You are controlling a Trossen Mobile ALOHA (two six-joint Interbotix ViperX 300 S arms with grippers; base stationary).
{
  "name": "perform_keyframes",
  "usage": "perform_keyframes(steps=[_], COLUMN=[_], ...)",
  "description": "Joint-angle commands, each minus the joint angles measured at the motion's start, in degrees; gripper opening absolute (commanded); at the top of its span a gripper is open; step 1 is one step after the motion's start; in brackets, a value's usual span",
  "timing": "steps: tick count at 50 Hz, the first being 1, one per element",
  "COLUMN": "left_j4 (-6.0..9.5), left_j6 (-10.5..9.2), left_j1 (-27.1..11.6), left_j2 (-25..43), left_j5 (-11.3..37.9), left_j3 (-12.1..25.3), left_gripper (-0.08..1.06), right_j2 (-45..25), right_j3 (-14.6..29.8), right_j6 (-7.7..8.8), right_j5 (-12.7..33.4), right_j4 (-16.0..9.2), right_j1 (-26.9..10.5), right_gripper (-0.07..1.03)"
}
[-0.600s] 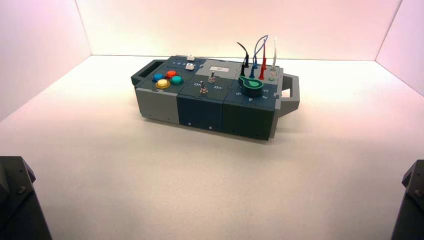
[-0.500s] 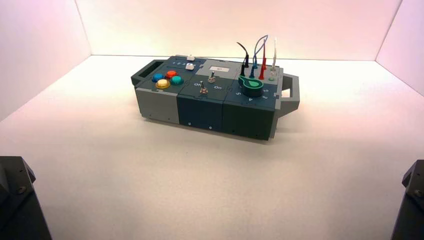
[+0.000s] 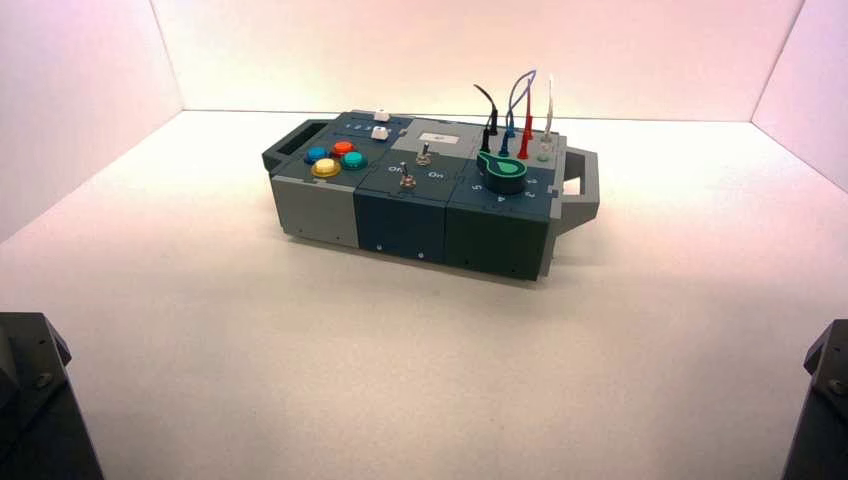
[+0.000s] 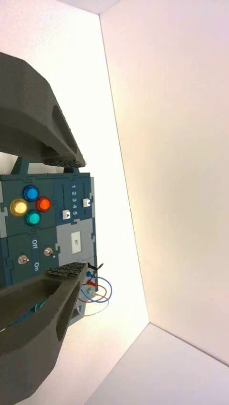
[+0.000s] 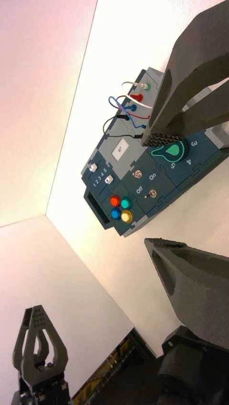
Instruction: Close both grippers.
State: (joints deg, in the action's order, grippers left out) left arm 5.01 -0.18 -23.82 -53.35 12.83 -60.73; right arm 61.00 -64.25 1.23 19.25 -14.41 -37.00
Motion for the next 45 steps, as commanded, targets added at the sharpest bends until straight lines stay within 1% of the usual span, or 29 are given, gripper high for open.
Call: perform_keyframes(steps=[1,2,3,4,5,6,7,9,12,15,23,35,45], left_j4=[0.18,0.35,0.35,0.26,0.26,0.26,0.26,0.26,0.26,0.18,0.18,0.18,0.18], left_j6=[-0.09,-0.26,-0.35,-0.35,-0.26,-0.26,-0.26,-0.26,-0.26,-0.18,-0.09,0.0,-0.09], left_j1=[-0.2,-0.3,-0.3,-0.3,-0.3,-0.3,-0.3,-0.3,-0.3,-0.3,-0.3,-0.3,-0.3], left_j2=[0.0,-0.2,-0.3,-0.4,-0.4,-0.6,-0.8,-0.9,-0.9,-0.9,-0.6,-0.4,0.3], left_j5=[0.2,0.4,0.4,0.4,0.4,0.4,0.3,0.1,-0.1,0.0,-0.1,-0.1,-0.1], left_j3=[1.8,1.8,1.8,1.8,1.8,1.9,1.9,2.0,2.0,2.2,2.2,2.8,2.8], left_gripper=[0.02,-0.02,-0.05,-0.03,-0.03,-0.03,-0.03,-0.03,-0.03,-0.03,-0.03,-0.03,-0.03], right_j2=[1.0,1.3,1.5,1.9,2.4,2.8,3.1,3.8,4.2,4.6,5.0,4.8,4.5], right_j3=[1.0,1.0,1.0,0.9,0.8,0.8,0.7,0.4,0.0,-0.4,-0.8,0.0,-0.2], right_j6=[0.09,0.18,0.18,0.44,0.44,0.44,0.35,-0.09,-1.05,-1.32,-1.23,-1.23,-1.23], right_j5=[0.8,1.1,1.1,1.1,0.9,0.9,0.8,0.6,0.3,0.2,-0.2,0.0,0.3], right_j4=[0.1,0.2,0.4,0.9,1.5,2.0,2.2,2.6,2.5,2.5,2.5,2.5,2.5], right_j1=[-0.4,-0.4,-0.4,-0.4,-0.4,-0.4,-0.4,0.1,0.9,1.1,1.1,1.1,1.1], right_gripper=[0.41,0.16,0.03,-0.06,0.02,-0.03,-0.05,-0.01,-0.03,-0.02,-0.02,-0.02,-0.03])
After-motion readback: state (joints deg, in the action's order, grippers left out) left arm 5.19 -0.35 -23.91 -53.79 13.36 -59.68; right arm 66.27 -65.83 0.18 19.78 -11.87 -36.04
